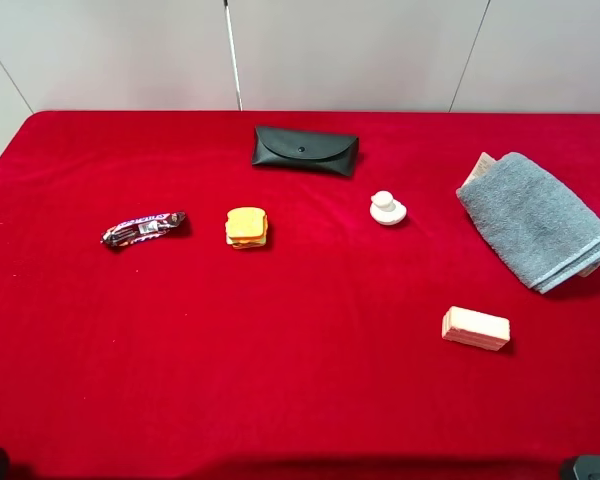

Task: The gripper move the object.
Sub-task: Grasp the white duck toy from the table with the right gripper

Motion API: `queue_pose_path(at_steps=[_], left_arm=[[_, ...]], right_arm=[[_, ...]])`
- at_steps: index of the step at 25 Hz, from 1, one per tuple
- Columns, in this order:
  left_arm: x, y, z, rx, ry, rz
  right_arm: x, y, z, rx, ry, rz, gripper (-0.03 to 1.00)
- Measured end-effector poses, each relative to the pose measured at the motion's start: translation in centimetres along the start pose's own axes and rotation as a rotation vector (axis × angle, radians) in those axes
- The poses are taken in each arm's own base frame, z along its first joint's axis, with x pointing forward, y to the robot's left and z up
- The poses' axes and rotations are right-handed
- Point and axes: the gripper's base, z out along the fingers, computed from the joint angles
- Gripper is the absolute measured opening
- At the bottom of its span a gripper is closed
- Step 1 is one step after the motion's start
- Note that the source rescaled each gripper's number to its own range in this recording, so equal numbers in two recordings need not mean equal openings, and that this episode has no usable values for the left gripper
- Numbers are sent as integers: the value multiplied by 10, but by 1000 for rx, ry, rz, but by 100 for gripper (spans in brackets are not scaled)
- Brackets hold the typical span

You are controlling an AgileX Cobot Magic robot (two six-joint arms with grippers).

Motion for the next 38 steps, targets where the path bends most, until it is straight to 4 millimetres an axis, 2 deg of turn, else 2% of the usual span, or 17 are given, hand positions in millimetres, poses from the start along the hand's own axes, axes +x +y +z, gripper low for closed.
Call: queue_pose_path(at_steps=[38], left_arm=[[0,0,0,0,0,0]], right_arm=[[0,0,0,0,0,0,100]])
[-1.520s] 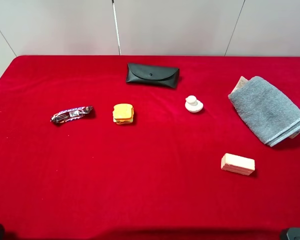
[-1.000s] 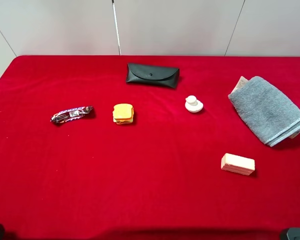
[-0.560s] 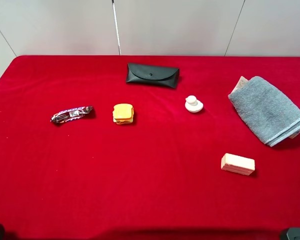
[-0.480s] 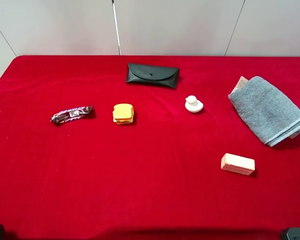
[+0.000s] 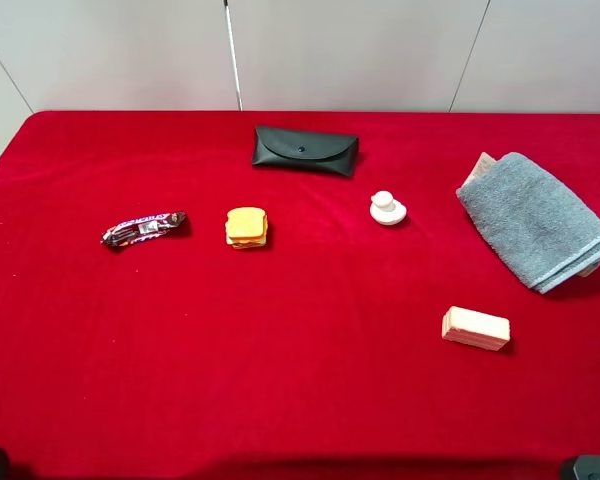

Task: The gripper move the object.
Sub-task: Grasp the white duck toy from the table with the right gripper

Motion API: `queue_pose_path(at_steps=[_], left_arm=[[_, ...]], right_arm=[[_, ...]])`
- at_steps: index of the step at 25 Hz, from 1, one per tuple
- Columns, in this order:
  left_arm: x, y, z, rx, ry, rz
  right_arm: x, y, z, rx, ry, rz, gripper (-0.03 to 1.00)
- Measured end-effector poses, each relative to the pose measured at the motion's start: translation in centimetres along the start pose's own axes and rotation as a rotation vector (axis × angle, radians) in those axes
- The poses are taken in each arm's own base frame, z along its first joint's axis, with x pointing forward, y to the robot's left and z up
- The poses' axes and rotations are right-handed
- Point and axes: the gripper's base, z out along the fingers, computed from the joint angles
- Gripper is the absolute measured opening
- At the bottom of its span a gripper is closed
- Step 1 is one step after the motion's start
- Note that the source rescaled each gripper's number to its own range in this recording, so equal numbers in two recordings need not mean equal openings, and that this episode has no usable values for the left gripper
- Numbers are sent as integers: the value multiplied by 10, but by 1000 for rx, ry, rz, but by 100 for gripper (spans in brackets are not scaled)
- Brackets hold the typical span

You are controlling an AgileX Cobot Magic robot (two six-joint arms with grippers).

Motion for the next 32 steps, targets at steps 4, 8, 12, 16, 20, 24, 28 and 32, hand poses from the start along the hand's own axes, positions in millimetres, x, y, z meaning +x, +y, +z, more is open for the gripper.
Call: queue_pose_path(at_steps=[4,8,12,16,20,24,28,32], left_arm=[[0,0,0,0,0,0],[0,0,0,0,0,0],[0,0,0,0,0,0],[0,0,0,0,0,0],[0,0,0,0,0,0],[0,0,0,0,0,0],[0,0,0,0,0,0],[0,0,0,0,0,0]], right_arm=[[0,0,0,0,0,0,100],[0,0,0,0,0,0,100],[0,0,0,0,0,0,100],[0,0,0,0,0,0,100],[0,0,0,0,0,0,100],[0,0,0,0,0,0,100],[0,0,0,0,0,0,100],[-6,0,-3,0,-5,-2,100]])
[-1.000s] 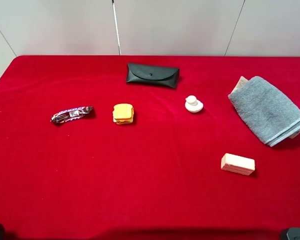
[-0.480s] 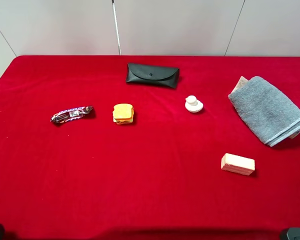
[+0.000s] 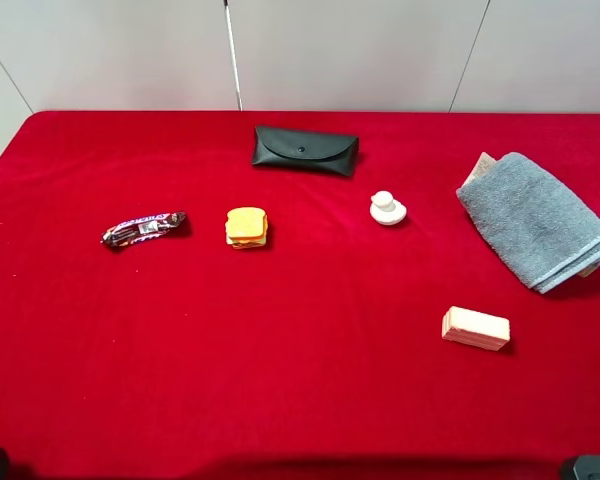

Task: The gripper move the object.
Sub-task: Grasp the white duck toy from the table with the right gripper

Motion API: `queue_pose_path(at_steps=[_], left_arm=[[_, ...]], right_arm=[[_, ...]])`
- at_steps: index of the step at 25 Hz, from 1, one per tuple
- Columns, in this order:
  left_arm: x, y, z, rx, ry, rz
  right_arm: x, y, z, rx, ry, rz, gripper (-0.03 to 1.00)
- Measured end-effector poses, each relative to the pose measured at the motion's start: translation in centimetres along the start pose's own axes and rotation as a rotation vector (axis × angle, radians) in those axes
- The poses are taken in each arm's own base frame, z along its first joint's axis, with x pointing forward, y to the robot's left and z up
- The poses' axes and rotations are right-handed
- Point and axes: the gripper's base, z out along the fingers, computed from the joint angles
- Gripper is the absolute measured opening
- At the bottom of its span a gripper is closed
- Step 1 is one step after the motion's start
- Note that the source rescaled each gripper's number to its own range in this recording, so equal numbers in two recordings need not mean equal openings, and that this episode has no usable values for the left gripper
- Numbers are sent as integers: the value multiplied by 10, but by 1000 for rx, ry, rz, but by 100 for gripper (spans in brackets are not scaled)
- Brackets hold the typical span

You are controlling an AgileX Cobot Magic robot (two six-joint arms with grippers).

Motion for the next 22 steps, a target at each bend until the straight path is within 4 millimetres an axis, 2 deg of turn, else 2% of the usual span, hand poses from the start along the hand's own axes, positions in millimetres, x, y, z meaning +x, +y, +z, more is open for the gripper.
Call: queue_pose_path(at_steps=[5,12,22], left_arm=[[0,0,0,0,0,0],[0,0,0,0,0,0],[0,0,0,0,0,0]], right_arm=[[-20,-2,4,-5,54,-7,100],[-49,-9,24,-19,174,-9,100],[-82,-24,77,-50,393,-3,100]])
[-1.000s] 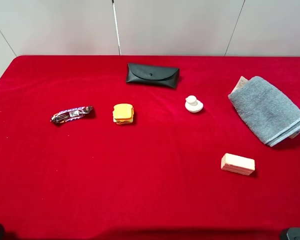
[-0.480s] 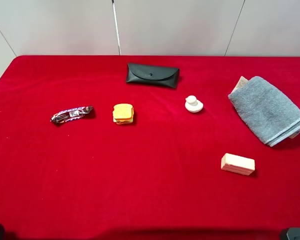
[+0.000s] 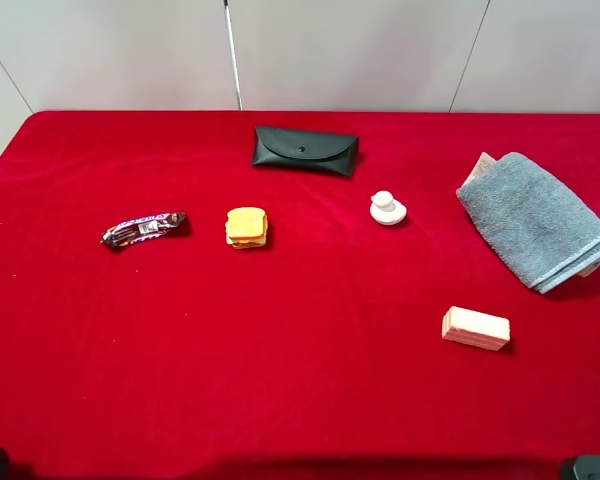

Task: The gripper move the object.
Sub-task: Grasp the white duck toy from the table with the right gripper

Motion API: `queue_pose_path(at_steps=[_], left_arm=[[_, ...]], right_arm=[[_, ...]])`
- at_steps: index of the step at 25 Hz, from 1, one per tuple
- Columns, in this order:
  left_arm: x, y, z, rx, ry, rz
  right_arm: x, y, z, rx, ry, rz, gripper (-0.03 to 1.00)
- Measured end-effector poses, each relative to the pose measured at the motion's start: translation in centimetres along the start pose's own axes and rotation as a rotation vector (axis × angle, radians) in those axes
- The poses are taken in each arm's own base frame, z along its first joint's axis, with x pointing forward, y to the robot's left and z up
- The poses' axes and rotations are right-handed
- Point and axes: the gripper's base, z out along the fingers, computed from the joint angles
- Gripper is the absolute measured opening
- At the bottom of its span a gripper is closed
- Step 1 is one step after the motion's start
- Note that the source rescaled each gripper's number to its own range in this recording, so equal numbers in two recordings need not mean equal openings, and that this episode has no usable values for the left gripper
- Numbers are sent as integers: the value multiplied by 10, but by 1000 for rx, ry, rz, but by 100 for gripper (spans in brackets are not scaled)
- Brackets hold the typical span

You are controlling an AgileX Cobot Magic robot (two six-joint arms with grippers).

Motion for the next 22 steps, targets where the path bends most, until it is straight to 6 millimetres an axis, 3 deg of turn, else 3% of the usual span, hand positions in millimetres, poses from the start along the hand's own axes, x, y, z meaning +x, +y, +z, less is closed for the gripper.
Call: queue_pose_path(at_steps=[12,22], left_arm=[[0,0,0,0,0,0],[0,0,0,0,0,0]], right_arm=[[-58,-25,63,-38,216,30,100],[-85,-43,116,-53,332,55,100]])
